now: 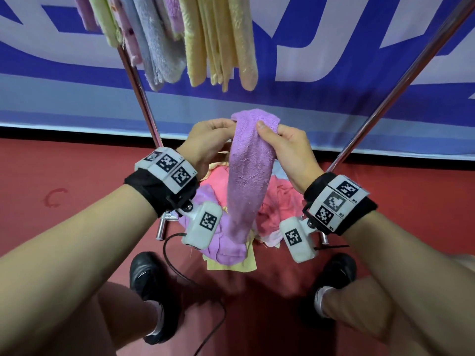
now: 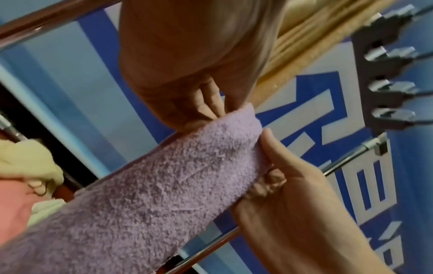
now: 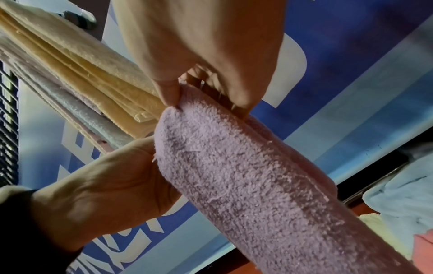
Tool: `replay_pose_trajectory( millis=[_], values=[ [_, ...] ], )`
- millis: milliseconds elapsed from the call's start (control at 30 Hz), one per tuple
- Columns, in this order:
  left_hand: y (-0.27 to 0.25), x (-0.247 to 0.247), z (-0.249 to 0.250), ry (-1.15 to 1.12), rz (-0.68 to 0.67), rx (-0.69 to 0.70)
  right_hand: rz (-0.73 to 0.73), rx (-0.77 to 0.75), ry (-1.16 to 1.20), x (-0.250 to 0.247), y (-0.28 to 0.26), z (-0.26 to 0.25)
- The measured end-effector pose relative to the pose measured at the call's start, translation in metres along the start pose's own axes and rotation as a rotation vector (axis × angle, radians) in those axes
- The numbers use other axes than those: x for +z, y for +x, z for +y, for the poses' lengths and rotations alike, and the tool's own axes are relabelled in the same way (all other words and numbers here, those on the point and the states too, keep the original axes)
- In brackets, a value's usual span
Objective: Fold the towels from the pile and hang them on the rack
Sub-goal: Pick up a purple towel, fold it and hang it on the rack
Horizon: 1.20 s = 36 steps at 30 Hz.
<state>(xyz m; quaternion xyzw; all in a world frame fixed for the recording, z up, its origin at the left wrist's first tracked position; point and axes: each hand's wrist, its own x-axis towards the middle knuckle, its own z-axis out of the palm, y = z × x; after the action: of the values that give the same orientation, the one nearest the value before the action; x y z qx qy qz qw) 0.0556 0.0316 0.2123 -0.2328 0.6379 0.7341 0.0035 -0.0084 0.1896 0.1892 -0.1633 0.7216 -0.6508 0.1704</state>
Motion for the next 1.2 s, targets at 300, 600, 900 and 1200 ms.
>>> replay_pose_trajectory(
  millis=[300,600,900,1200],
  values=[
    [0.005,0.008,0.0,0.039,0.202,0.076,-0.002,0.025,0.096,0.001,-0.003,-0.002],
    [-0.005,0.006,0.004,0.048,0.014,-0.068,-0.007,0.051,0.095,-0.003,-0.001,-0.004],
    [0.016,-0.003,-0.012,0.541,0.298,0.447,-0.059,0.143,0.285,0.003,-0.007,-0.006],
    [0.002,0.007,-0.002,0.054,0.001,0.051,0.177,0.064,0.269,0.0,-0.003,-0.005]
  ],
)
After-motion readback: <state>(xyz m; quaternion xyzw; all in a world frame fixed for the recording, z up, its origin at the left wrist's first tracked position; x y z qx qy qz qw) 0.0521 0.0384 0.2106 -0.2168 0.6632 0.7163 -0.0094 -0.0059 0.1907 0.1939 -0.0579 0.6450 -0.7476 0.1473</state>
